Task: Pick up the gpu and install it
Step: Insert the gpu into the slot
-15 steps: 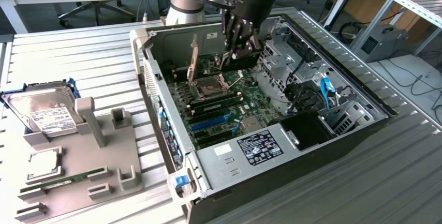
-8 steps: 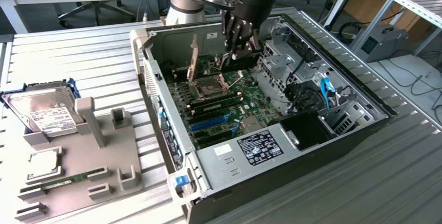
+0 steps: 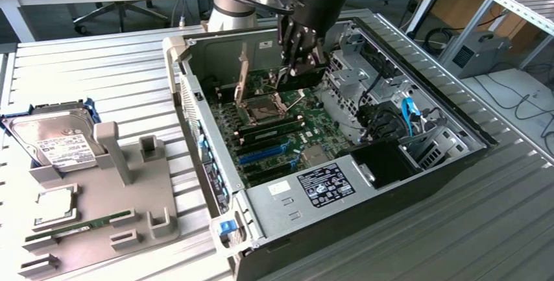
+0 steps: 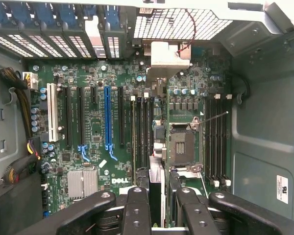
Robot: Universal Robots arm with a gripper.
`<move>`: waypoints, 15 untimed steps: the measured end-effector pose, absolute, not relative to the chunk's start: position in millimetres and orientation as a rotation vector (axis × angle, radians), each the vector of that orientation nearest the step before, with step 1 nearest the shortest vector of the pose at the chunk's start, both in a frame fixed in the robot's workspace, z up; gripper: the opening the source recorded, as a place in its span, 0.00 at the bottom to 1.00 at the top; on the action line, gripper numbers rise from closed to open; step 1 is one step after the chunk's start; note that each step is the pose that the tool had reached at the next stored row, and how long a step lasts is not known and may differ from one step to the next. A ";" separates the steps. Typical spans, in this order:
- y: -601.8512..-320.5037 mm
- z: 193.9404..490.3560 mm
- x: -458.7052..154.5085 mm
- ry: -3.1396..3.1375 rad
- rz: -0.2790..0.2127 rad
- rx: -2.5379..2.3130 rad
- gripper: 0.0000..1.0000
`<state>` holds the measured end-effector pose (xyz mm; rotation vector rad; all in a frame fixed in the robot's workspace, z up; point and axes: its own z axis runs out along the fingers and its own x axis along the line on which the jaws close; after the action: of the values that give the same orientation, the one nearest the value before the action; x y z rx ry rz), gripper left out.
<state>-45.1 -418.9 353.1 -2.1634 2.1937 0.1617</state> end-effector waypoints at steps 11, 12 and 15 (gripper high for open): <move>-419.6 352.2 -46.8 2.194 0.162 -2.163 0.26; -419.9 352.2 -46.8 2.194 0.162 -2.163 0.26; -420.8 352.1 -46.8 2.194 0.162 -2.163 0.26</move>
<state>-46.8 -420.8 352.1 -2.1633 2.1937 0.1617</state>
